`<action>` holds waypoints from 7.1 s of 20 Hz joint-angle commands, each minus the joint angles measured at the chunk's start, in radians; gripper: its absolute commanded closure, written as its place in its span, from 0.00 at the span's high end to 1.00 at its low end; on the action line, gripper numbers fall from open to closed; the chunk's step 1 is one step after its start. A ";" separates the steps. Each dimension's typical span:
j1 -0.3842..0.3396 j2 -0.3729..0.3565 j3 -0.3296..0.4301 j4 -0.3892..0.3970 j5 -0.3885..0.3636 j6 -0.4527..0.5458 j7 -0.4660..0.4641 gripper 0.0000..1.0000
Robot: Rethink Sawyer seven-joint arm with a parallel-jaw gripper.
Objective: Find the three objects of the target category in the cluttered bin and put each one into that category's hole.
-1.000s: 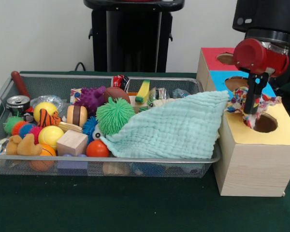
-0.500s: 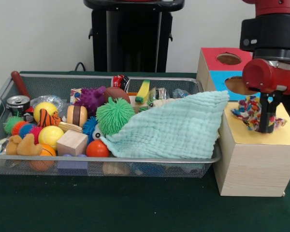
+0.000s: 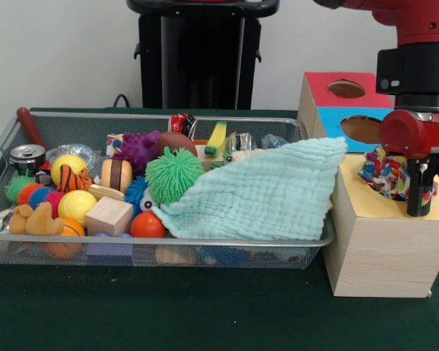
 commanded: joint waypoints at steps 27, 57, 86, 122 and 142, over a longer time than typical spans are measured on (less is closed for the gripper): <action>0.033 0.062 -0.041 0.013 0.026 0.361 0.181 0.00; 0.011 0.075 -0.016 0.013 0.001 0.401 0.164 0.00; -0.029 0.125 0.049 0.012 0.001 0.354 0.132 0.00; -0.071 0.252 0.115 -0.012 -0.060 0.222 0.104 0.00; -0.078 0.264 0.119 -0.023 -0.068 0.300 0.064 1.00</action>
